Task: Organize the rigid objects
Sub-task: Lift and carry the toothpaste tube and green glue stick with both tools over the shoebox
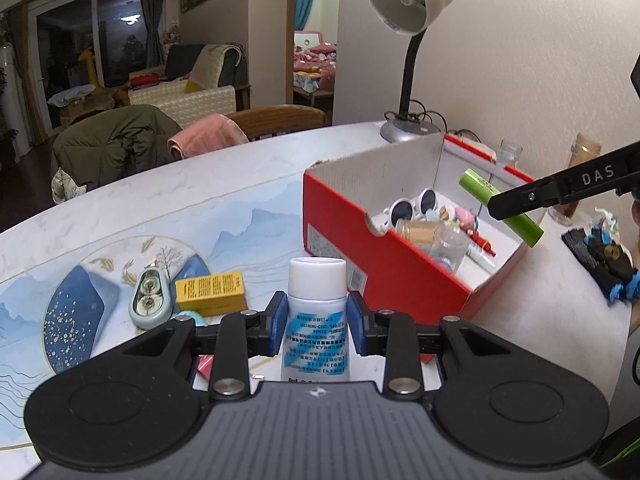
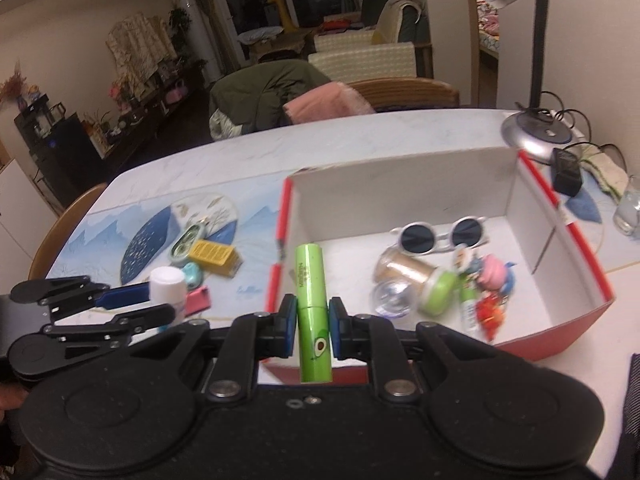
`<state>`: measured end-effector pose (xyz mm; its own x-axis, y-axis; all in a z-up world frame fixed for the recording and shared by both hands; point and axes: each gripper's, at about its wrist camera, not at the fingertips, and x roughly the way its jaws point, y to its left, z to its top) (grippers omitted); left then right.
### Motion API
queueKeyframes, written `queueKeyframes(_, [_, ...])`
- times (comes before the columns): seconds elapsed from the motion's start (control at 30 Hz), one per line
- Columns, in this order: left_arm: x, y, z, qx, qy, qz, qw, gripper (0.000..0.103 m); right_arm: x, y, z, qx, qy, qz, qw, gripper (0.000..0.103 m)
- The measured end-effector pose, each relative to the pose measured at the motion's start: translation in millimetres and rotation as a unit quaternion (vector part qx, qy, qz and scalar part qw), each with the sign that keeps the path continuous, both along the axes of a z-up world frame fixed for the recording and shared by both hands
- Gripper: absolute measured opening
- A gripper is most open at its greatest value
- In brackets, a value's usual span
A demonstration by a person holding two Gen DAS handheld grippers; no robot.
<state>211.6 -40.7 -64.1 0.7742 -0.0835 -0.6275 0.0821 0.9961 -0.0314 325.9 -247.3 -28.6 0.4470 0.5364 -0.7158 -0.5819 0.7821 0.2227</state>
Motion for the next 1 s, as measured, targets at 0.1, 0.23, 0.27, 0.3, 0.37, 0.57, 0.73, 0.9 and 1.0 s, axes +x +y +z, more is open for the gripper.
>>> queueKeyframes(0.1, [3.3,-5.9,9.7,-0.005,-0.012,0.005,0.9999,0.031,11.0,-10.7,0.9,-0.001,-0.005,-0.005,1.0,0.016])
queueKeyframes(0.23, [11.1,-14.9,27.2,-0.009,-0.031,0.008,0.9994,0.031,27.9,-24.5,0.8,-0.002,-0.011,-0.014,1.0,0.016])
queueKeyframes(0.27, [13.6,-17.5,32.1,-0.008,-0.036,0.008,0.9993,0.031,32.7,-27.0,0.4,-0.003,-0.013,-0.016,1.0,0.016])
queueKeyframes(0.3, [16.6,-20.5,36.9,-0.007,-0.041,0.007,0.9991,0.031,37.2,-29.9,-0.2,-0.004,-0.015,-0.019,1.0,0.016])
queueKeyframes(0.37, [23.5,-26.4,46.8,-0.007,-0.048,0.003,0.9988,0.031,46.4,-35.2,-1.2,-0.003,-0.017,-0.024,1.0,0.016])
queueKeyframes(0.57, [50.7,-46.0,75.4,-0.02,-0.065,-0.015,0.9976,0.031,69.3,-47.7,-7.1,-0.005,-0.02,-0.036,0.999,0.016])
queueKeyframes(0.73, [82.2,-65.4,88.4,-0.016,-0.068,-0.037,0.9969,0.031,82.9,-54.7,-13.7,-0.011,-0.018,-0.038,0.999,0.016])
queueKeyframes(0.9, [112.6,-81.0,81.7,-0.016,-0.04,-0.044,0.9981,0.031,93.3,-60.2,-18.9,-0.015,-0.016,-0.038,0.999,0.016])
queueKeyframes(1.0, [128.3,-89.7,68.5,-0.012,-0.017,-0.045,0.9988,0.031,98.0,-63.6,-22.9,-0.02,-0.013,-0.04,0.999,0.016])
